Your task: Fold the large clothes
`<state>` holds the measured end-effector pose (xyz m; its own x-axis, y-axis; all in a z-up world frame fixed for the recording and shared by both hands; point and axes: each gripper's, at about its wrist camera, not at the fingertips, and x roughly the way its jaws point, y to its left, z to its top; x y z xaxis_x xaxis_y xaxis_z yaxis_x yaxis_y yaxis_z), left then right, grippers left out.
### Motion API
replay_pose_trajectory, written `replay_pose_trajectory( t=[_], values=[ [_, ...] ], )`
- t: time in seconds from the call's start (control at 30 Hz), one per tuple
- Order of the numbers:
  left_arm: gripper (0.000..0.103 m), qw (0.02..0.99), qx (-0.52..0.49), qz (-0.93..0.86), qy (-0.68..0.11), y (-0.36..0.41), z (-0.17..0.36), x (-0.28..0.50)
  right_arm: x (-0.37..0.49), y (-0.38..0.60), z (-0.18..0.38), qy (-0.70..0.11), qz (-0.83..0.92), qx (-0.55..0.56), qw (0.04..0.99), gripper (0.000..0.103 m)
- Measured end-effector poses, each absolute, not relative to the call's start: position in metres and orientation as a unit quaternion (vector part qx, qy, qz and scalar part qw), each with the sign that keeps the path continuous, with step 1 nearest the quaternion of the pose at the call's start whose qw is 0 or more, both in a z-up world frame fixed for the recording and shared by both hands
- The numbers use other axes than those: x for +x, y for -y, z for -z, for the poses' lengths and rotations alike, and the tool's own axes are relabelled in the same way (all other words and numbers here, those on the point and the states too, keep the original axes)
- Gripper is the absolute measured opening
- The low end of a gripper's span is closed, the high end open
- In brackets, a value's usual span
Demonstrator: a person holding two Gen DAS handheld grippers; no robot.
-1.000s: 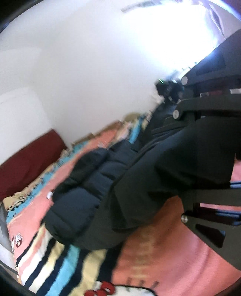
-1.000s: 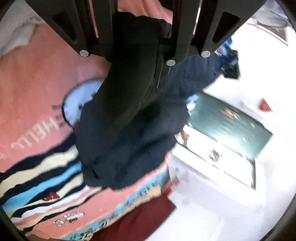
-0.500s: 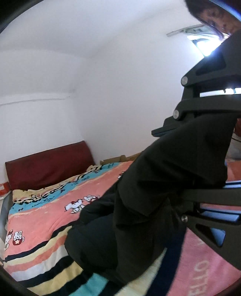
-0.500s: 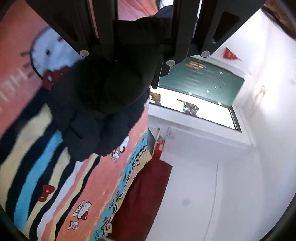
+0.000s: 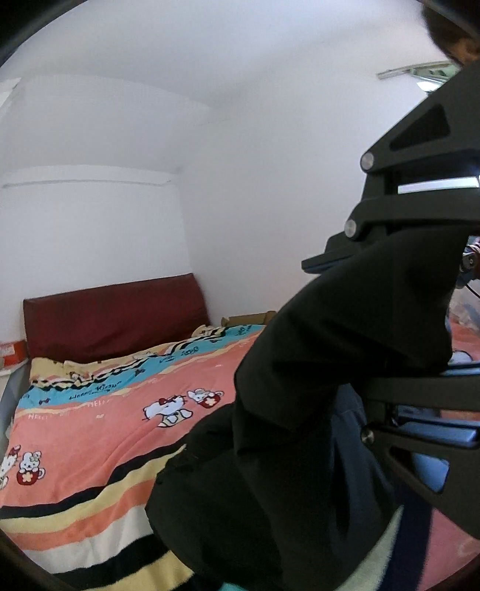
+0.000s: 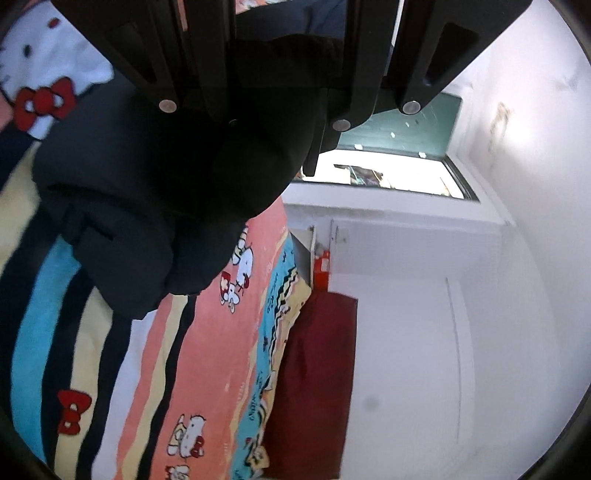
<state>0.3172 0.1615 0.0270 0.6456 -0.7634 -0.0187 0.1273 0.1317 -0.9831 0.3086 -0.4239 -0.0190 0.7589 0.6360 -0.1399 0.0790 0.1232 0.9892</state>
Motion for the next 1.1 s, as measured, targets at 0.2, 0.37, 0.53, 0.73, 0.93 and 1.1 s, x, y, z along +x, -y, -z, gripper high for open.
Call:
replay_pose_trajectory(
  t=[0.2, 0.37, 0.53, 0.73, 0.93, 1.1],
  values=[
    [0.027, 0.698, -0.595, 0.287, -0.277, -0.161, -0.013, 0.377, 0.357, 0.423, 0.025, -0.275, -0.168, 0.655, 0.684, 0.016],
    [0.027, 0.707, -0.587, 0.258, -0.297, -0.165, 0.003, 0.431, 0.391, 0.424, 0.028, -0.292, -0.126, 0.635, 0.704, 0.018],
    [0.027, 0.719, -0.565, 0.239, -0.326, -0.160, 0.023, 0.477, 0.432, 0.423, 0.039, -0.326, -0.089, 0.601, 0.724, 0.021],
    [0.029, 0.712, -0.563, 0.220, -0.357, -0.160, 0.056, 0.512, 0.472, 0.421, 0.074, -0.356, -0.047, 0.578, 0.733, 0.031],
    [0.030, 0.710, -0.559, 0.226, -0.363, -0.159, 0.069, 0.526, 0.496, 0.419, 0.090, -0.357, -0.061, 0.578, 0.732, 0.040],
    [0.040, 0.702, -0.569, 0.245, -0.351, -0.165, 0.064, 0.514, 0.496, 0.424, 0.081, -0.328, -0.102, 0.588, 0.732, 0.088]
  ],
)
